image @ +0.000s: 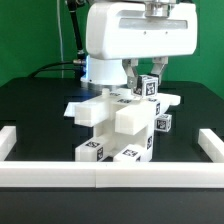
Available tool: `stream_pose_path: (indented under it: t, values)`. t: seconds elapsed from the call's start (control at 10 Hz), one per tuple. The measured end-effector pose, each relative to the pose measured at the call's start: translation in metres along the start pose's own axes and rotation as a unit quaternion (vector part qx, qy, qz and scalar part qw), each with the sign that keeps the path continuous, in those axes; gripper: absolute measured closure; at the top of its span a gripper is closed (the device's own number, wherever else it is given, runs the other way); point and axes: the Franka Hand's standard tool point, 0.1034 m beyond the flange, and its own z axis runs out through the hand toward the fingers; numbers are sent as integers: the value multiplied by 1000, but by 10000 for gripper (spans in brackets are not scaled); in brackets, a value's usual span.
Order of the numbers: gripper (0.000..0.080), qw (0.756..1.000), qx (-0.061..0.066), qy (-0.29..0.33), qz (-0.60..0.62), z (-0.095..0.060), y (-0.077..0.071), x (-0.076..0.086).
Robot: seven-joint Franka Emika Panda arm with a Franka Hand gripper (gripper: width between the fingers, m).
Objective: Assemble chair
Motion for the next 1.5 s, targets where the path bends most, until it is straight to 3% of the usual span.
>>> stream_pose_path:
  t: [1.5]
  values:
    - [512,1000,-3,-3,2,8,3,-4]
